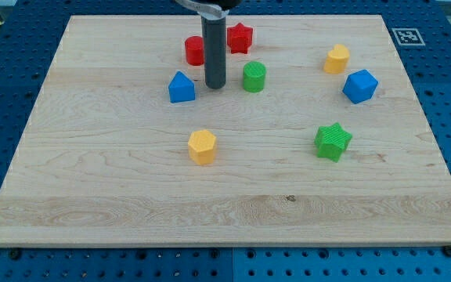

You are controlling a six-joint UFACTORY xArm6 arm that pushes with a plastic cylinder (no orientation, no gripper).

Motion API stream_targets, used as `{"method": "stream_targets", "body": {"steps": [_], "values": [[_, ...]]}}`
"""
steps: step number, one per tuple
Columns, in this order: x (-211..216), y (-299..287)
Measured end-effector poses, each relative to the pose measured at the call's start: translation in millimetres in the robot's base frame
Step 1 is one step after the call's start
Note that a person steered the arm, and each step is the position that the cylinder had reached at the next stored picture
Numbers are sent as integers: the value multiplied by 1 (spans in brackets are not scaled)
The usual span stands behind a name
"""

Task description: Slide the yellow hexagon up and right a bit

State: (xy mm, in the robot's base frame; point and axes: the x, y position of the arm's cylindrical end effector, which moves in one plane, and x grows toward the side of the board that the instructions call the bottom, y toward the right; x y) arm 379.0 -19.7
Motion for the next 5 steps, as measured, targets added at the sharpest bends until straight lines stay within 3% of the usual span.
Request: {"method": "stream_targets", "body": {"steps": [2, 4, 5], "values": [[37, -10], [55, -83], [125, -84]]}}
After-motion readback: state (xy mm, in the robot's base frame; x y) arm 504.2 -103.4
